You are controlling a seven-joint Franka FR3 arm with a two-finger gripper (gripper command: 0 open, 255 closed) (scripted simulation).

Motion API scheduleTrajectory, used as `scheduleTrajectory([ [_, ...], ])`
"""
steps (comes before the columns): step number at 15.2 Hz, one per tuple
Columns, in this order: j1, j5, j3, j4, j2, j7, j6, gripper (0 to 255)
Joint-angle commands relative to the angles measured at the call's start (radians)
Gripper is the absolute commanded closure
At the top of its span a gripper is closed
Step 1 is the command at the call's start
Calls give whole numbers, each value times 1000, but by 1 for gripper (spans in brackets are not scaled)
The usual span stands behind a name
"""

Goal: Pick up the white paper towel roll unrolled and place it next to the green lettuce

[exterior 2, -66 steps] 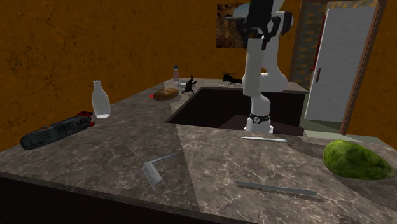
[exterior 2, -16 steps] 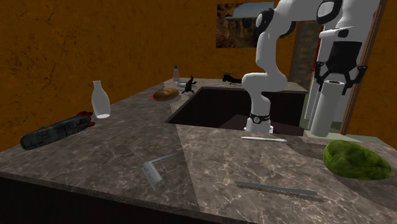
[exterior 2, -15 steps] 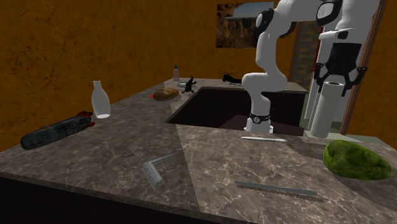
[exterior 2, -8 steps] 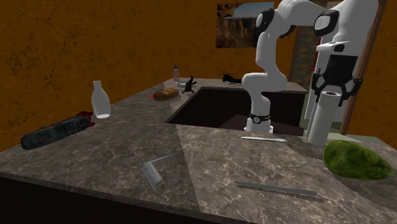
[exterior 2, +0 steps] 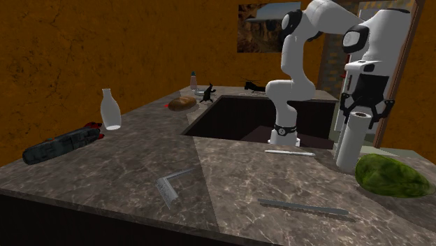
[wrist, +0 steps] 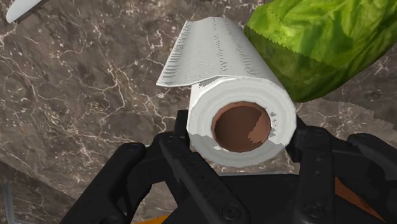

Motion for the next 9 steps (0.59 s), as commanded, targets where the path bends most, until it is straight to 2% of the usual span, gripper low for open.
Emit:
scheduleTrajectory([
  [1,0,-2,4,-22,9,4,32,255],
  [7,-2,-10,16,-75,42,17,116,255],
  [9,-2,-10,16,-75,42,17,116,255],
])
